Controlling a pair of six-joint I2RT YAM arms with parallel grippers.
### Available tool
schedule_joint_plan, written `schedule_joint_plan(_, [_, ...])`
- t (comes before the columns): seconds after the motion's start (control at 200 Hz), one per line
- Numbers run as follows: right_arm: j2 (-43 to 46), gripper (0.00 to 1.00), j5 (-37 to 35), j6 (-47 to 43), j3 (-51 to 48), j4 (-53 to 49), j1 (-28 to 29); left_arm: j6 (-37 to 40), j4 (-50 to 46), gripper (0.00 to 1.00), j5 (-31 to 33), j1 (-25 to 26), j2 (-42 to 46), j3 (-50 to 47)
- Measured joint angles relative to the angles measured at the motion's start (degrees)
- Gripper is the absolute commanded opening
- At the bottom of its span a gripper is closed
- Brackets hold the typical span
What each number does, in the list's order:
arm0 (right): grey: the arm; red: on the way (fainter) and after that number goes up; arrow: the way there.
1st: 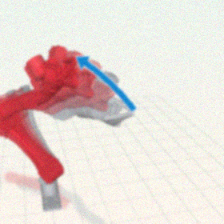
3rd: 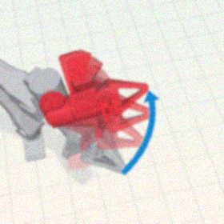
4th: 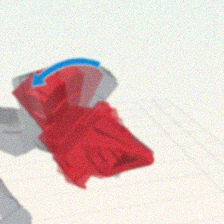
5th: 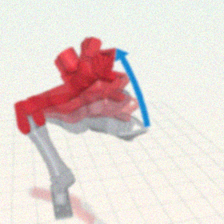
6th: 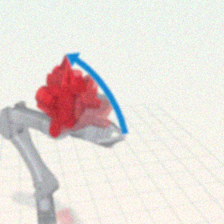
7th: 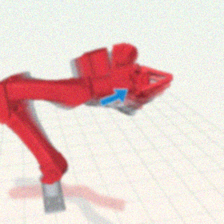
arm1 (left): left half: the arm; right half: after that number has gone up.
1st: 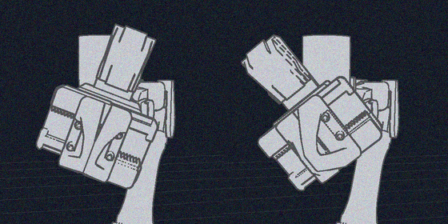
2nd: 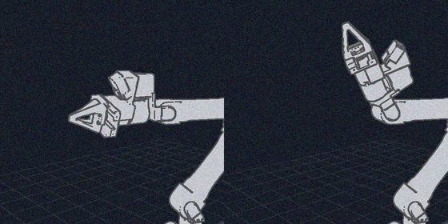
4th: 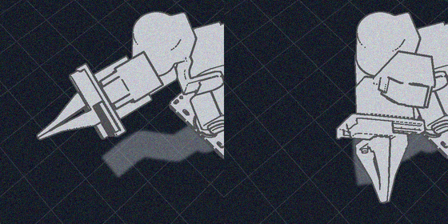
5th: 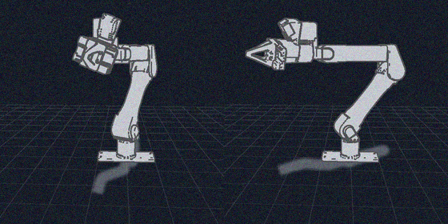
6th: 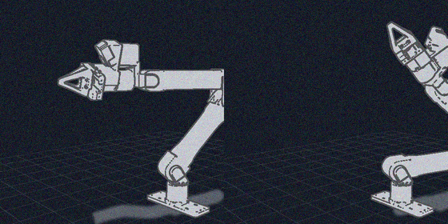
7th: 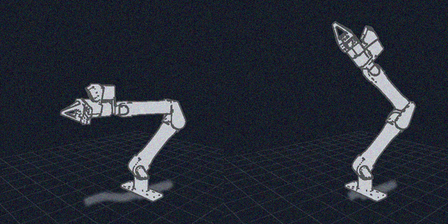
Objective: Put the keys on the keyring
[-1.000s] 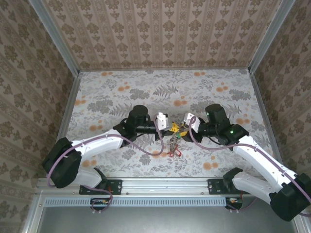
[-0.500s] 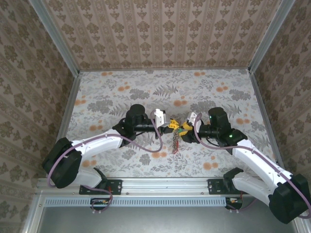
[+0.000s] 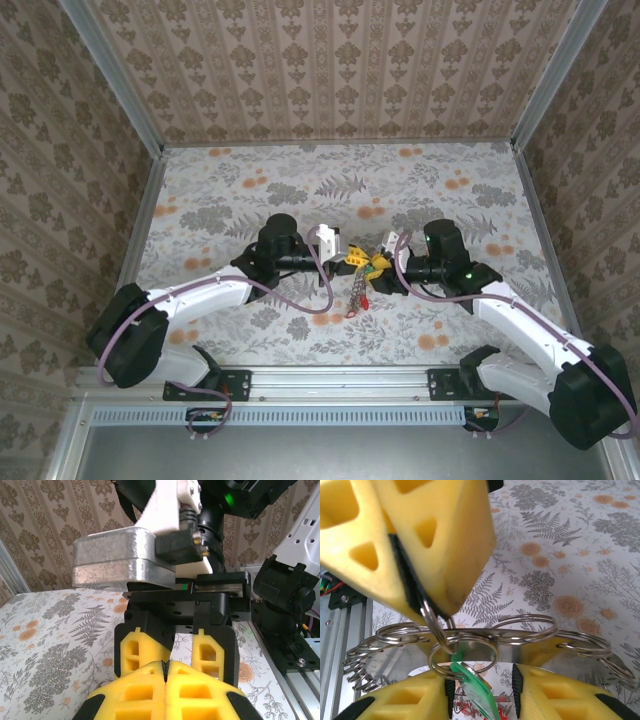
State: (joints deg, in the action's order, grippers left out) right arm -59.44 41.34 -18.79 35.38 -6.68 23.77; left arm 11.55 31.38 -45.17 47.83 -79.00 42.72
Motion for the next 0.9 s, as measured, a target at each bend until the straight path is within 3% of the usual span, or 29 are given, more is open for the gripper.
schedule_joint_plan(0.115, [-0.2, 0.06, 1.4, -1.1, 0.1, -0.7, 0.0, 0.0, 0.0, 0.00, -0.1, -0.1, 0.0, 0.0])
schedule_joint_plan(0.24, [0.6, 0.00, 1.6, -2.1, 0.2, -1.9, 0.0, 0.0, 0.0, 0.00, 0.0, -0.7, 0.8, -1.1])
schedule_joint_plan(0.55, [2.3, 0.00, 0.3, -5.2, 3.4, -7.8, 0.0, 0.0, -0.1, 0.00, 0.1, -1.4, 2.0, -3.3])
schedule_joint_plan(0.905, [-1.1, 0.00, -11.0, -18.5, 16.4, -24.1, 5.7, 0.1, -1.4, 0.00, -0.4, -1.4, 1.7, -3.3])
